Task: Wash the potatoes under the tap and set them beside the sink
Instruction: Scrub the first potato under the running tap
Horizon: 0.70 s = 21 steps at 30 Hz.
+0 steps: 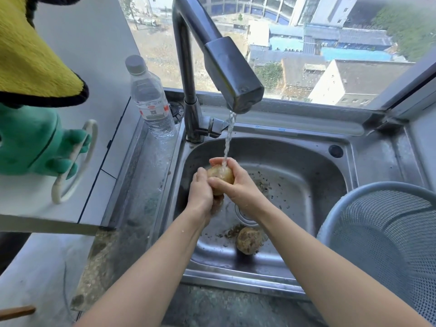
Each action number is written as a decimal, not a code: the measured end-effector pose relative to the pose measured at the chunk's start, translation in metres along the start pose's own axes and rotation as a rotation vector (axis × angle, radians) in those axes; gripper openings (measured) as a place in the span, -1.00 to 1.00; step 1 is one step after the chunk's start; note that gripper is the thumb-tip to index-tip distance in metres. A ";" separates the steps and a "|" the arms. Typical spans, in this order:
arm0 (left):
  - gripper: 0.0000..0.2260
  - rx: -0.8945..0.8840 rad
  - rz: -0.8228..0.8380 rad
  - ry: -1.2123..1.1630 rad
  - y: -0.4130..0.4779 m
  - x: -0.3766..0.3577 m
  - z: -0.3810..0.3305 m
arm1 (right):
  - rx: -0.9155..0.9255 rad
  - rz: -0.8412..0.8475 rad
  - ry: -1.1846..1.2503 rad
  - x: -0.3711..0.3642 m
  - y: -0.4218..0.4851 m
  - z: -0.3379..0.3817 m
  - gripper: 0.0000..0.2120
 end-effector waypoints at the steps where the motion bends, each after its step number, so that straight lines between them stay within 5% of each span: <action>1: -0.56 -0.008 0.001 0.007 0.000 0.000 0.000 | 0.007 -0.010 -0.016 0.000 0.000 -0.002 -0.70; 4: -0.58 -0.081 0.010 0.060 -0.007 -0.006 0.001 | 0.044 -0.232 0.028 -0.006 0.005 0.001 -0.92; 6: -0.60 -0.110 0.007 0.064 -0.008 -0.009 0.002 | 0.014 -0.307 0.077 -0.007 0.009 0.003 -0.79; 11: -0.62 -0.073 -0.032 0.048 0.000 0.000 -0.001 | -0.026 0.089 0.050 0.006 0.001 -0.002 -0.66; 15: -0.64 -0.171 -0.008 0.070 -0.006 -0.006 0.000 | 0.001 -0.172 0.075 -0.002 0.007 0.002 -0.86; 17: -0.65 -0.200 -0.007 0.081 -0.009 -0.009 0.003 | -0.043 -0.255 0.119 0.001 0.012 0.005 -0.80; 21: -0.54 -0.068 -0.025 0.030 -0.002 -0.004 0.001 | -0.029 0.054 0.021 0.010 0.003 -0.001 -0.73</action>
Point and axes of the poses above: each hand's wrist, its own y-axis towards the middle knuckle, its own x-axis out of the back of the hand, z = x × y, the point moved 1 cm from there along y, towards the middle knuckle, and after that the axes turned 12 degrees about -x, right-handed, at the moved point
